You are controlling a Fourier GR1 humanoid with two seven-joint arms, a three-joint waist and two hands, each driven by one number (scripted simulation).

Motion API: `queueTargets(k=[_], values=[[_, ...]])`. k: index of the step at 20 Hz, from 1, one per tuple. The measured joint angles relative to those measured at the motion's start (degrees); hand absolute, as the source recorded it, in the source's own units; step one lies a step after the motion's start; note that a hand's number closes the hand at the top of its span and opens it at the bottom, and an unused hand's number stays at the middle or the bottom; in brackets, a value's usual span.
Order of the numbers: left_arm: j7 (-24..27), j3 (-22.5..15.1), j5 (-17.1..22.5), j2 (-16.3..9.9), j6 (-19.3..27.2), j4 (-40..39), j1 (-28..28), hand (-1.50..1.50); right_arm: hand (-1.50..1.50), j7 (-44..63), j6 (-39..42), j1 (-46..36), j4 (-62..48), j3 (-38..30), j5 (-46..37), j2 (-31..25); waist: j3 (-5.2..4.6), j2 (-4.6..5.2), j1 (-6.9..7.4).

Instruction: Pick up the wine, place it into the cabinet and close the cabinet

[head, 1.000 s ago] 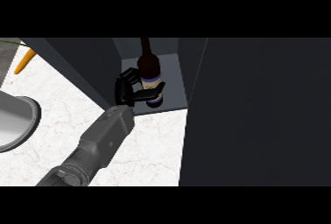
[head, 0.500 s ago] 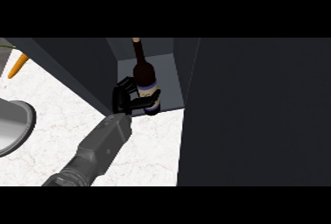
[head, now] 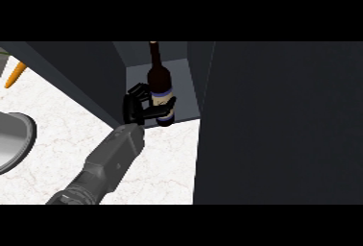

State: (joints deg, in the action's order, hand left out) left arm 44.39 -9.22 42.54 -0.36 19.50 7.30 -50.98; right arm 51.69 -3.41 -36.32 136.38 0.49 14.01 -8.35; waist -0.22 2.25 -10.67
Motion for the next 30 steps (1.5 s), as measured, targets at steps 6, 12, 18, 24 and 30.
queueTargets(k=[6,12,18,24,30], values=[[-1.40,-1.33,1.43,0.21,2.12,1.05,-1.66,1.50,-1.50,-0.40,0.41,0.65,-0.27,-0.54,0.64,0.00,-0.01,0.00,0.03],[-2.86,-2.28,2.93,0.32,5.10,1.72,-4.59,1.50,-1.50,-0.96,0.83,1.48,-0.31,-1.40,1.09,-0.16,0.03,0.06,0.31],[-4.78,-2.81,3.59,0.35,7.38,0.95,-8.39,1.50,-1.50,-2.05,1.23,2.45,-0.30,-2.26,1.18,-0.19,0.08,0.27,0.75],[-7.52,-2.85,4.00,0.37,8.61,-0.80,-11.29,1.50,-1.50,-2.39,1.92,3.09,-0.28,-3.35,1.49,-0.71,0.08,0.47,1.29],[-10.01,-1.83,4.58,0.25,8.55,-2.84,-13.35,1.50,-1.50,-3.30,2.67,4.29,-0.32,-4.22,1.65,-0.94,0.10,0.77,2.22]])
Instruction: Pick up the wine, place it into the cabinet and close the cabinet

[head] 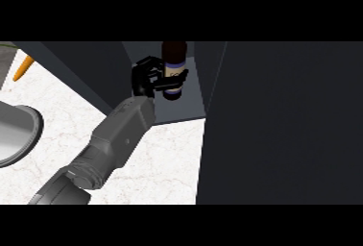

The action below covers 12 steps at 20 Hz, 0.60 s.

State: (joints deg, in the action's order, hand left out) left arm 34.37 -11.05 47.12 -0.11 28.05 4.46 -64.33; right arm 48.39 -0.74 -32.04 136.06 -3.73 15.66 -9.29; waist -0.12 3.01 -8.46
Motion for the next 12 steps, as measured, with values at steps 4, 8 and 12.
queueTargets(k=[4,8,12], values=[[-0.50,0.34,-0.01,-0.19,0.79,-1.17,-1.05,1.50,-1.50,0.19,0.14,0.02,0.06,-0.04,0.14,0.00,-0.01,0.13,-0.18],[-0.32,-2.26,-2.90,-1.42,3.32,-3.05,-2.02,1.50,-1.50,0.03,0.32,-0.12,0.01,0.01,0.24,0.13,0.05,0.21,-0.18],[-0.18,-5.08,-5.90,-2.84,7.42,-3.92,-2.43,1.50,-1.50,-0.12,0.67,-0.21,-0.02,-0.11,0.31,-0.04,0.08,0.43,-0.60]])
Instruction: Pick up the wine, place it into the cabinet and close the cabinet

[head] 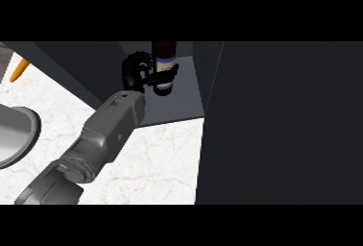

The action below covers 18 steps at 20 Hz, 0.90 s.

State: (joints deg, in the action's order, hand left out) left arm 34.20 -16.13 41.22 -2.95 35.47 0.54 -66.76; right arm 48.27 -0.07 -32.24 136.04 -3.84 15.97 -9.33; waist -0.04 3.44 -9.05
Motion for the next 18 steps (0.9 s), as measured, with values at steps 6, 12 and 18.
queueTargets(k=[6,12,18], values=[[-1.07,-2.82,-3.01,-1.84,5.23,-0.39,0.75,1.50,-1.50,0.02,-0.03,-0.19,0.03,0.32,0.11,0.30,-0.03,0.23,-0.41],[-2.44,-4.38,-4.77,-2.31,7.79,0.32,1.48,1.50,-1.50,-0.22,0.64,-0.48,-0.03,0.37,0.24,0.05,0.06,0.49,-0.88],[-4.15,-4.79,-5.24,-2.34,5.89,0.55,1.72,-1.50,-1.50,-0.29,0.65,-0.88,-0.09,1.03,0.28,0.43,-0.05,0.62,-0.94]])
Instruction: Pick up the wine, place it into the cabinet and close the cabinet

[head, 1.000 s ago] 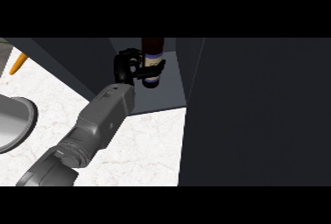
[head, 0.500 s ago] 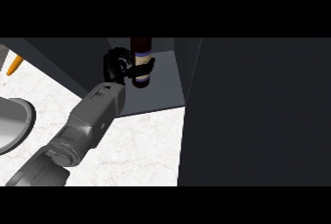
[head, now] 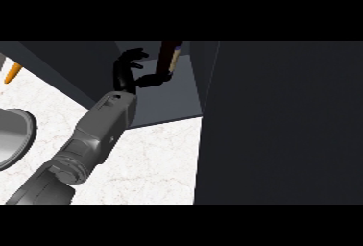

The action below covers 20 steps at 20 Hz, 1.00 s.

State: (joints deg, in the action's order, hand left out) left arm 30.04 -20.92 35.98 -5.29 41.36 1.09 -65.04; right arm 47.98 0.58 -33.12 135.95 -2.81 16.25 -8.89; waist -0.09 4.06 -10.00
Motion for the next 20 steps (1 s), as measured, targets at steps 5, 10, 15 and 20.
queueTargets(k=[5,10,15,20], values=[[-1.59,0.50,0.48,-0.12,-1.36,0.16,0.08,-1.50,-1.50,-0.14,-0.11,-0.01,0.06,0.22,0.01,0.24,-0.04,-0.05,-0.04],[-1.16,0.64,0.58,-0.10,-2.64,0.34,0.05,-1.50,-1.50,-0.10,0.03,0.19,0.02,0.23,0.04,0.21,-0.10,-0.01,0.08],[0.17,0.20,0.11,0.14,-4.30,0.73,-0.05,-1.50,-1.50,0.43,-0.16,-0.41,-0.02,0.27,0.08,0.04,-0.45,-0.04,0.47],[1.11,-0.68,-0.70,0.66,-11.51,1.97,0.25,-1.50,-1.50,1.11,-0.92,-1.17,-0.03,0.10,0.01,-0.01,-0.64,-0.46,1.31]])
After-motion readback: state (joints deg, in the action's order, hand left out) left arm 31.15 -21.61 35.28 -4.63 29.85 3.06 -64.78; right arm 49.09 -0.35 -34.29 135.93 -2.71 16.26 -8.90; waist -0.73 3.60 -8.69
